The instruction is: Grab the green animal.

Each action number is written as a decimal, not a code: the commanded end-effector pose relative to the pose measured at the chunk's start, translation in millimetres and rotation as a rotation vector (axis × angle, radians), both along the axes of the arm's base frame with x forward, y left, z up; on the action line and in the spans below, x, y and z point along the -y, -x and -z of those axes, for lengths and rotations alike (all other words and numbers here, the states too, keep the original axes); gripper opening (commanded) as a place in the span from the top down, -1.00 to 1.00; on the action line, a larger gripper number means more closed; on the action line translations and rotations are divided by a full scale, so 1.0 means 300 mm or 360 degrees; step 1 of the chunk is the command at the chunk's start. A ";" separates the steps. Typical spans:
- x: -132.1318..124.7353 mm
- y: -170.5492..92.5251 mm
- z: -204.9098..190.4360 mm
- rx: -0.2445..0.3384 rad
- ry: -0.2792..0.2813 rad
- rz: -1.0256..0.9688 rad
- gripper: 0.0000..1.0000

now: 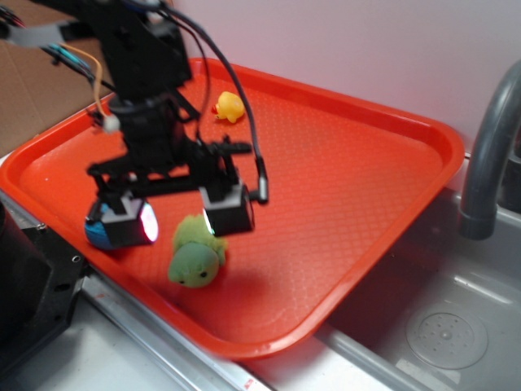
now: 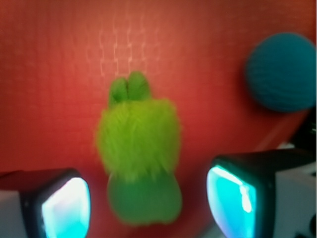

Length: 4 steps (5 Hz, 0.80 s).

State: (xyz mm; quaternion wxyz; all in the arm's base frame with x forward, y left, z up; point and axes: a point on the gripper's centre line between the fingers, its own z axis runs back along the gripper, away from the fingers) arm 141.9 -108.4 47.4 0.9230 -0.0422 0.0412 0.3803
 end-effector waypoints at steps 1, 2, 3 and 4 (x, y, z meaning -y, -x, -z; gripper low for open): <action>0.045 -0.088 0.096 -0.0035 0.0042 0.0014 0.50; 0.034 -0.090 0.058 -0.0042 0.0105 0.0122 1.00; 0.002 -0.121 -0.111 0.0057 0.0298 0.0533 1.00; -0.113 -0.117 -0.286 0.0245 0.0229 0.0946 1.00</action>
